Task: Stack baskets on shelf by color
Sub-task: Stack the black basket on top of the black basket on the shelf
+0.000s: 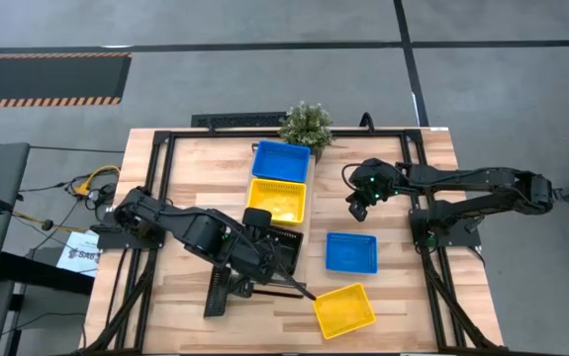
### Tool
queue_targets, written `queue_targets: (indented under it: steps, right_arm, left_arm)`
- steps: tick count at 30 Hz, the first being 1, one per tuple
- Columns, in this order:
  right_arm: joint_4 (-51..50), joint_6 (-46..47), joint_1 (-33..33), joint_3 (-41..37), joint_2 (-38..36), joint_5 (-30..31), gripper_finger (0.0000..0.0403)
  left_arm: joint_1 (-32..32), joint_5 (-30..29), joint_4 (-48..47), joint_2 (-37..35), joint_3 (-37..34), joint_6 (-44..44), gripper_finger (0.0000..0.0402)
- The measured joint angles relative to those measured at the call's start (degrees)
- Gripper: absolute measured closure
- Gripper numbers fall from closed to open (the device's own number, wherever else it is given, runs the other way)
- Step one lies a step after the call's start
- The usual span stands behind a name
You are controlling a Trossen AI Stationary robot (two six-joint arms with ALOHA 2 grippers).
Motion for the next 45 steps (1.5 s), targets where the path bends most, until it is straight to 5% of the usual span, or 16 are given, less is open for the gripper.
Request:
queue_targets:
  steps: [4, 9, 17, 26, 30, 35, 45]
  right_arm:
    - [0.00, -0.19, 0.00, 0.00, 0.00, 0.00, 0.0396]
    - [0.00, -0.89, 0.00, 0.00, 0.01, 0.00, 0.0396]
    - [-0.26, -0.98, 0.00, 0.00, 0.00, -0.01, 0.0396]
    - [-0.73, -0.96, 0.00, 0.00, 0.00, -0.28, 0.0396]
    - [-0.94, -0.98, 0.00, 0.00, 0.00, -0.31, 0.0396]
    - [-0.68, -1.02, 0.00, 0.00, 0.00, -0.29, 0.0396]
    - [-0.04, -1.35, 0.00, 0.00, 0.00, -0.28, 0.0396]
  left_arm:
    - [0.46, 2.98, 0.36, 0.00, 0.43, 0.41, 0.0320]
    - [0.42, -1.43, 1.65, -0.23, 1.87, -4.33, 0.0330]
    - [-0.74, 2.37, 4.02, 0.06, -5.66, -8.04, 0.0396]
    - [-1.27, 1.66, 4.65, -0.03, -3.90, -12.78, 0.0397]
    - [-1.61, -1.41, -1.06, -0.43, 2.14, -26.36, 0.0401]
    - [-4.14, -5.42, -0.62, -3.36, -0.40, -45.48, 0.0382]
    - [-12.33, 0.51, -0.74, -3.82, -10.24, -78.98, 0.0264]
